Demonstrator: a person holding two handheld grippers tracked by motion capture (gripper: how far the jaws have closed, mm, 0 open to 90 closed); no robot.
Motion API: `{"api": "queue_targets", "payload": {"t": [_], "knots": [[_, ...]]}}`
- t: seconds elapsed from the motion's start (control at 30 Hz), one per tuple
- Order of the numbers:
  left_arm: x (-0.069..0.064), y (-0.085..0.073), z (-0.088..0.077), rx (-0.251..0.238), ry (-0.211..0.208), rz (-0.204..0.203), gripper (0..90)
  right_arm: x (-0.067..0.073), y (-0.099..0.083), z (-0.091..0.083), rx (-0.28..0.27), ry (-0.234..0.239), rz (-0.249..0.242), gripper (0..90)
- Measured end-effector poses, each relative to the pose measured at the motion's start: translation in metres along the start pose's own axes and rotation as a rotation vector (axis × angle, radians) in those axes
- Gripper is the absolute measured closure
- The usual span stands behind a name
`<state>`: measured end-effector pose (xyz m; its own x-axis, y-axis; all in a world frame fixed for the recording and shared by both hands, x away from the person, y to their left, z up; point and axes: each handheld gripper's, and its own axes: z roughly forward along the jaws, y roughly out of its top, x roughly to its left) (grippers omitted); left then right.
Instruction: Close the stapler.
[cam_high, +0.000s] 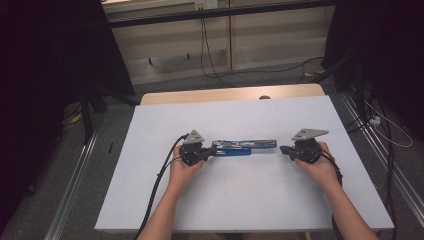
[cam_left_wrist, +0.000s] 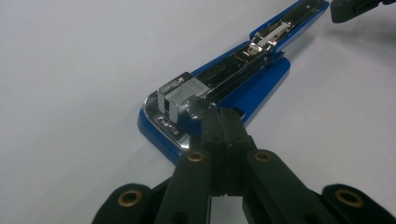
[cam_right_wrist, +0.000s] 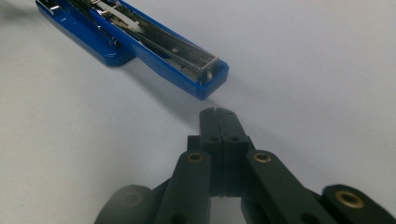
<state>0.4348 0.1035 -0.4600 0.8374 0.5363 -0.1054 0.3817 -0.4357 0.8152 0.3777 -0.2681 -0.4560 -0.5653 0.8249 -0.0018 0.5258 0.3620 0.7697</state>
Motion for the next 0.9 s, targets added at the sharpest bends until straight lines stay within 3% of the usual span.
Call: {"api": "queue_targets", "payload": {"t": [0.57,0.9], "knots": [[0.0053,-0.0012,0.0004,-0.02,0.025,-0.01,90.0,0.0008,0.002,0.007,0.005,0.025,-0.006,90.0],[0.0075,-0.0021,0.0016,-0.031,0.013,-0.022,90.0,0.0023,0.0018,0.0083,0.013,0.029,-0.01,90.0]]}}
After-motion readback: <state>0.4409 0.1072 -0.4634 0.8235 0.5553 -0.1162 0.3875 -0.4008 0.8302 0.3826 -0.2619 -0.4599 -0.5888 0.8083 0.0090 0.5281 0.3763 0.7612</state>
